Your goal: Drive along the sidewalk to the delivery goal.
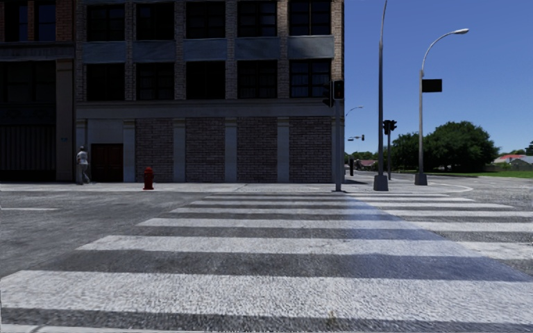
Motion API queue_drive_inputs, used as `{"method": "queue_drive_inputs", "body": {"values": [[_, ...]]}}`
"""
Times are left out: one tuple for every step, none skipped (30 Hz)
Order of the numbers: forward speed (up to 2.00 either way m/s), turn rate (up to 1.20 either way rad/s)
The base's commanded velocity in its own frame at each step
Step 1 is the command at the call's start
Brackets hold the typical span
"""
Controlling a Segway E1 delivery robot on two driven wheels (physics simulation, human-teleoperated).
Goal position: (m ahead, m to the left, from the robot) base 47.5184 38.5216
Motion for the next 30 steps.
{"method": "queue_drive_inputs", "body": {"values": [[1.51, -0.38], [1.51, -0.37], [1.51, -0.37], [1.51, -0.37], [1.51, -0.37], [1.51, -0.32], [1.51, -0.09], [1.51, -0.09], [1.54, 0.0], [1.58, 0.0], [1.63, 0.0], [1.63, 0.0], [1.68, 0.0], [1.71, 0.0], [1.71, 0.0], [1.72, 0.0], [1.72, 0.0], [1.72, 0.0], [1.72, 0.0], [1.72, 0.0], [1.72, 0.0], [1.72, 0.0], [1.72, 0.0], [1.73, 0.0], [1.73, 0.0], [1.74, 0.0], [1.75, 0.0], [1.76, 0.0], [1.76, 0.0], [1.76, 0.0]]}}
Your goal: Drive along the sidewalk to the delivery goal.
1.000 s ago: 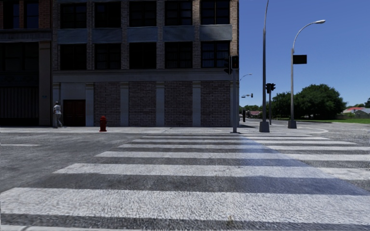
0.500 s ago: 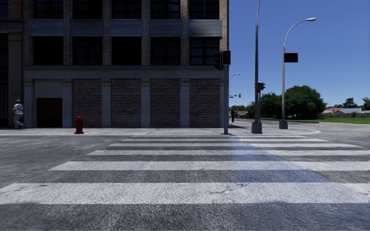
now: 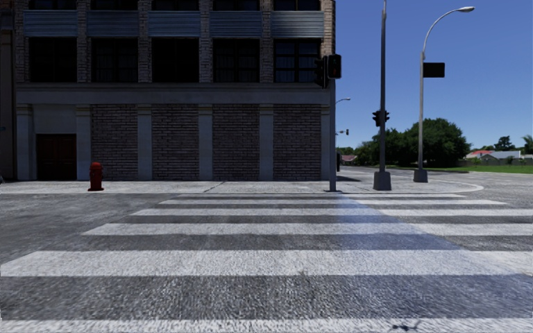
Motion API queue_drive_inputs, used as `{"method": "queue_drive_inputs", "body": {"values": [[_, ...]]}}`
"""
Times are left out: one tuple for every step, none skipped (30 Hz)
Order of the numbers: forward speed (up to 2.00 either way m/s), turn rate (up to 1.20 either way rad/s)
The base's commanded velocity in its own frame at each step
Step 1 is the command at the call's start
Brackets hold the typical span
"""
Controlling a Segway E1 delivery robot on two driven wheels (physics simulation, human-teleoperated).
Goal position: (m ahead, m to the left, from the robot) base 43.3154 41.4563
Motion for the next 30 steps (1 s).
{"method": "queue_drive_inputs", "body": {"values": [[1.76, 0.0], [1.79, 0.0], [1.79, 0.0], [1.84, 0.0], [1.85, 0.0], [1.86, 0.0], [1.86, 0.0], [1.86, 0.0], [1.86, 0.0], [1.86, 0.0], [1.86, 0.0], [1.87, 0.0], [1.87, 0.0], [1.89, 0.0], [1.93, 0.0], [1.93, 0.0], [1.94, 0.0], [1.94, 0.0], [1.94, 0.0], [1.94, 0.0], [1.94, 0.0], [1.94, 0.0], [1.94, 0.0], [1.94, 0.0], [1.94, 0.0], [1.94, 0.0], [1.94, 0.0], [1.94, 0.0], [1.94, 0.0], [1.94, 0.0]]}}
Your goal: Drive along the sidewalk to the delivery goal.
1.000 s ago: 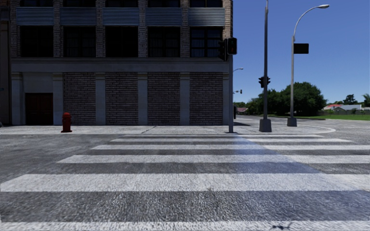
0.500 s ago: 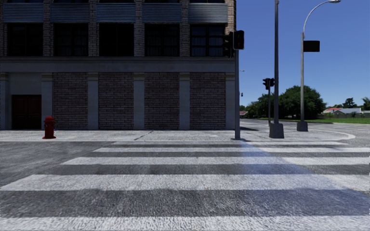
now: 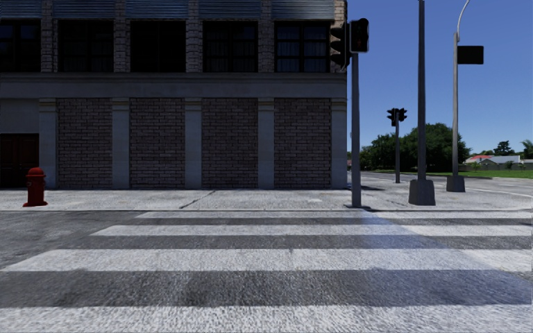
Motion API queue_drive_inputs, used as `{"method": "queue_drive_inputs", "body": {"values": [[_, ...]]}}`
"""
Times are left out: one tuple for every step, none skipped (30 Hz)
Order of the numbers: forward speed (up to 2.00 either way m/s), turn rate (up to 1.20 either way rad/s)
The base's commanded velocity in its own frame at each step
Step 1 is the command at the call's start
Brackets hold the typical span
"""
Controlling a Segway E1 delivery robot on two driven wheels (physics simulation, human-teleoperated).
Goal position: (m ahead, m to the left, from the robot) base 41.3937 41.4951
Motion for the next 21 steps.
{"method": "queue_drive_inputs", "body": {"values": [[1.94, 0.0], [1.94, 0.0], [1.94, 0.0], [1.94, 0.0], [1.94, 0.0], [1.94, 0.0], [1.94, 0.0], [1.94, 0.0], [1.94, 0.0], [1.94, 0.0], [1.94, 0.0], [1.94, 0.0], [1.94, 0.0], [1.94, 0.0], [1.94, 0.0], [1.94, 0.0], [1.94, 0.0], [1.94, 0.0], [1.94, 0.0], [1.94, 0.0], [1.94, 0.0]]}}
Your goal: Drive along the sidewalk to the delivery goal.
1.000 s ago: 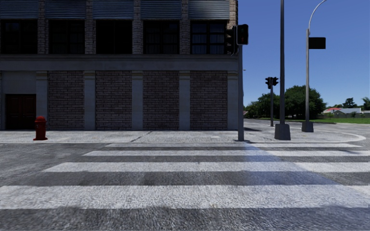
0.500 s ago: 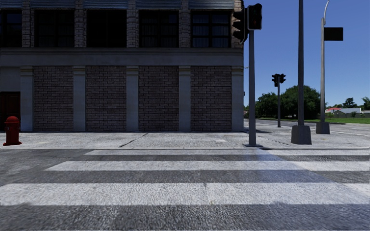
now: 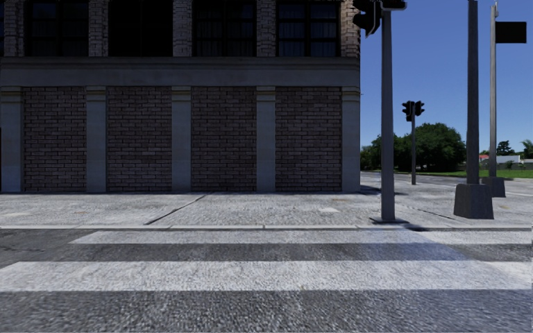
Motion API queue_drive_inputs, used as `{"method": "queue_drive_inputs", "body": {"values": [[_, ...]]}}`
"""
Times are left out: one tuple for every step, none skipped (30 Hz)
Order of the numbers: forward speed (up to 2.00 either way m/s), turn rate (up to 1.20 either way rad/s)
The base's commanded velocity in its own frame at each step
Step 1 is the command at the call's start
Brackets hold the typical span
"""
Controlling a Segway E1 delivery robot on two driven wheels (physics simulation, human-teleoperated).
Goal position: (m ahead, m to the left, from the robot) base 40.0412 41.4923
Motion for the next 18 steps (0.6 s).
{"method": "queue_drive_inputs", "body": {"values": [[1.94, 0.0], [1.94, 0.0], [1.94, 0.0], [1.94, 0.0], [1.94, 0.0], [1.94, 0.0], [1.94, 0.0], [1.94, 0.0], [1.94, 0.0], [1.94, -0.03], [1.94, -0.1], [1.94, -0.19], [1.94, -0.19], [1.94, -0.31], [1.94, -0.37], [1.94, -0.39], [1.94, -0.39], [1.94, -0.39]]}}
